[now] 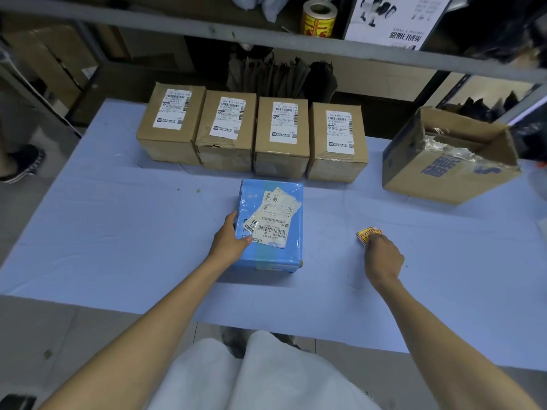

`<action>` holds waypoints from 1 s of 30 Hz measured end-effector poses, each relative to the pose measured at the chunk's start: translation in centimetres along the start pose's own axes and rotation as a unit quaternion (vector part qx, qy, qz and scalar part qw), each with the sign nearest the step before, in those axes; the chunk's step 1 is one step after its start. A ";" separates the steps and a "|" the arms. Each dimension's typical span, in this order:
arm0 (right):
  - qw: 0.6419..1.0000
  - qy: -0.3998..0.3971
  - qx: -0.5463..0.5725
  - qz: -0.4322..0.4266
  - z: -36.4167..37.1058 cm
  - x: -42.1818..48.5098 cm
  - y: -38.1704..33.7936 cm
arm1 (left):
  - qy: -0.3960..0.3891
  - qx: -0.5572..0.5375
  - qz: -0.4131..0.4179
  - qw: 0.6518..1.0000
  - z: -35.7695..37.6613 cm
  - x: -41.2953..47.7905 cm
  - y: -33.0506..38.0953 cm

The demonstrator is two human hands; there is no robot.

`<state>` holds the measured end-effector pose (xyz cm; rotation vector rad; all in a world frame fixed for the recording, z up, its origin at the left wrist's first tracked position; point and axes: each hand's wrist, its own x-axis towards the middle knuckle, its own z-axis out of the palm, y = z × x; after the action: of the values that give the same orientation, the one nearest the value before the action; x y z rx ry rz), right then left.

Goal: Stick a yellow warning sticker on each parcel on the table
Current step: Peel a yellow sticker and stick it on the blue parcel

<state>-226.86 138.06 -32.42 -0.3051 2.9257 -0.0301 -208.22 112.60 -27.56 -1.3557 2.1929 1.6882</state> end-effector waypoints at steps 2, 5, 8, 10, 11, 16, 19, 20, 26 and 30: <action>1.000 0.005 0.004 0.007 0.2 0.0 0.1 | -0.001 0.006 -0.002 1.000 -0.1 0.1 -0.2; 1.000 0.017 0.018 0.010 0.6 -0.2 0.3 | 0.005 0.020 -0.004 1.000 -0.2 0.4 -0.3; 0.999 0.036 0.025 0.007 0.3 -0.5 0.2 | 0.032 0.066 0.002 0.997 -0.1 0.2 0.0; 0.996 0.083 0.039 -0.009 -0.6 -0.8 -0.1 | 0.079 0.128 0.047 0.988 0.0 -0.3 0.4; 0.990 0.122 0.063 -0.022 -1.3 -1.0 -0.6 | 0.104 0.151 0.095 0.979 0.1 -0.6 0.8; 0.931 0.259 0.221 -0.134 -4.5 -3.5 -6.5 | -0.004 0.046 0.201 0.979 2.5 -1.8 4.2; 0.899 0.198 0.341 -0.193 -5.2 -6.2 -11.1 | -0.083 -0.098 0.139 0.982 3.8 -2.5 6.0; 0.891 0.173 0.363 -0.209 -5.3 -7.0 -12.1 | -0.085 -0.135 0.132 0.978 3.8 -2.6 6.2; 0.858 0.097 0.407 -0.298 -5.1 -8.7 -14.5 | -0.022 -0.157 0.115 0.981 2.0 -1.7 5.6; 0.861 0.062 0.447 -0.236 -5.3 -8.2 -14.3 | -0.022 -0.155 0.113 0.981 0.7 -1.4 5.2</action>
<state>-217.15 125.78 -25.04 -0.8335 2.4968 -1.4494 -211.10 114.02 -23.20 -1.1429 2.2005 2.1964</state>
